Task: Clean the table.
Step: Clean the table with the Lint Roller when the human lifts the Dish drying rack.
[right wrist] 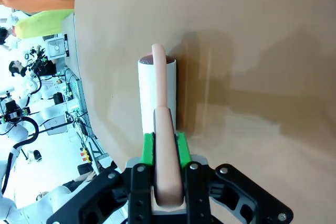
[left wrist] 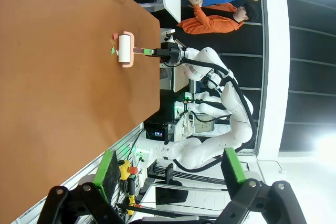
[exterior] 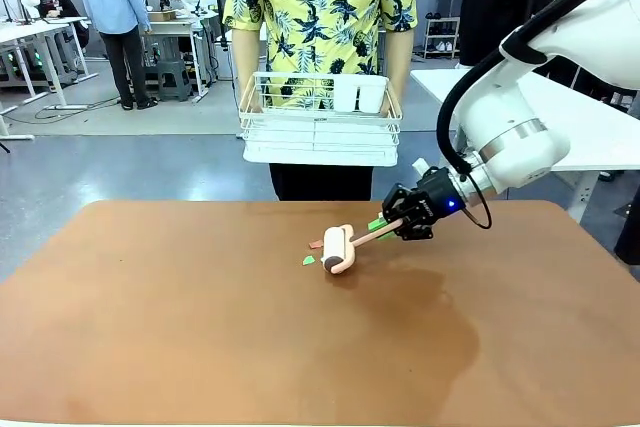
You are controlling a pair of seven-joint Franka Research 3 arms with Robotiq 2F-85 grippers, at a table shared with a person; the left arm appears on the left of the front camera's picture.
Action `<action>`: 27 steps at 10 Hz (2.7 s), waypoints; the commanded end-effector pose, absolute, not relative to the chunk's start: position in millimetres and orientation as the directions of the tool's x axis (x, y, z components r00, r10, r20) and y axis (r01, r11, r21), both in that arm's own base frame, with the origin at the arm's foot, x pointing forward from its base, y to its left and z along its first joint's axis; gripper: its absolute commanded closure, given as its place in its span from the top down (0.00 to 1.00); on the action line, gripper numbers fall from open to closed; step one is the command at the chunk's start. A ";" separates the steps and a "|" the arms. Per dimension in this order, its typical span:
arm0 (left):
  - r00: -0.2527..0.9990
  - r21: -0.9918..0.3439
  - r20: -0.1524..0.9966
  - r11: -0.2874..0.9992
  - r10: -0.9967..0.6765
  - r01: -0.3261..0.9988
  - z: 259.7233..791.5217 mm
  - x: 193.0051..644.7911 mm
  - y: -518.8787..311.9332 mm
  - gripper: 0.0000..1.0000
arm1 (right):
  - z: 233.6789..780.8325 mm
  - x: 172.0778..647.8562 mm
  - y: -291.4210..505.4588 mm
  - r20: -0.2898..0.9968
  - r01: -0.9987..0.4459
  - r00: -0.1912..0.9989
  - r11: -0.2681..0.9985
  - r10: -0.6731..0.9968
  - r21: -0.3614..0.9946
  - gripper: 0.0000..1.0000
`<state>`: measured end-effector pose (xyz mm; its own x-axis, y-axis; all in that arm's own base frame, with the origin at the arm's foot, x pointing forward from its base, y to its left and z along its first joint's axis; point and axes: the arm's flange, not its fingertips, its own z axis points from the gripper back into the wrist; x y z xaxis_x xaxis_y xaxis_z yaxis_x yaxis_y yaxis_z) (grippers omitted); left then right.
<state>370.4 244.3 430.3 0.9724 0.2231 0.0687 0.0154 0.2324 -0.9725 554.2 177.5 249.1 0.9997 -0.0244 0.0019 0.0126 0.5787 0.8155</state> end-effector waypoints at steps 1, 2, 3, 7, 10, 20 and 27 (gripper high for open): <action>0.972 -0.974 0.073 0.227 0.224 0.020 430.2 366.0 245.0 1.00 | 218.2 528.6 204.4 -0.040 0.013 0.999 0.656 0.027 0.755 0.21; 0.972 -0.974 0.073 0.227 0.224 0.020 430.2 366.0 245.0 1.00 | 218.8 526.4 215.6 -0.043 0.009 0.998 0.659 0.036 0.752 0.21; 0.972 -0.974 0.073 0.227 0.224 0.020 430.2 366.0 245.0 1.00 | 217.5 524.8 226.1 -0.053 0.015 0.998 0.670 0.036 0.742 0.21; 0.972 -0.974 0.073 0.227 0.224 0.020 430.2 366.0 245.0 1.00 | 215.8 519.2 257.2 -0.064 0.025 0.997 0.678 0.033 0.734 0.21; 0.972 -0.974 0.073 0.227 0.224 0.020 430.2 366.0 245.0 1.00 | 228.5 522.2 269.6 -0.060 0.021 0.998 0.671 0.035 0.741 0.21; 0.972 -0.974 0.073 0.227 0.224 0.020 430.2 366.0 245.0 1.00 | 322.8 528.4 249.4 0.014 -0.028 0.999 0.560 0.029 0.828 0.21; 0.972 -0.974 0.073 0.227 0.224 0.020 430.2 366.0 245.0 1.00 | 420.3 522.4 128.0 0.143 -0.105 0.990 0.705 0.005 0.701 0.21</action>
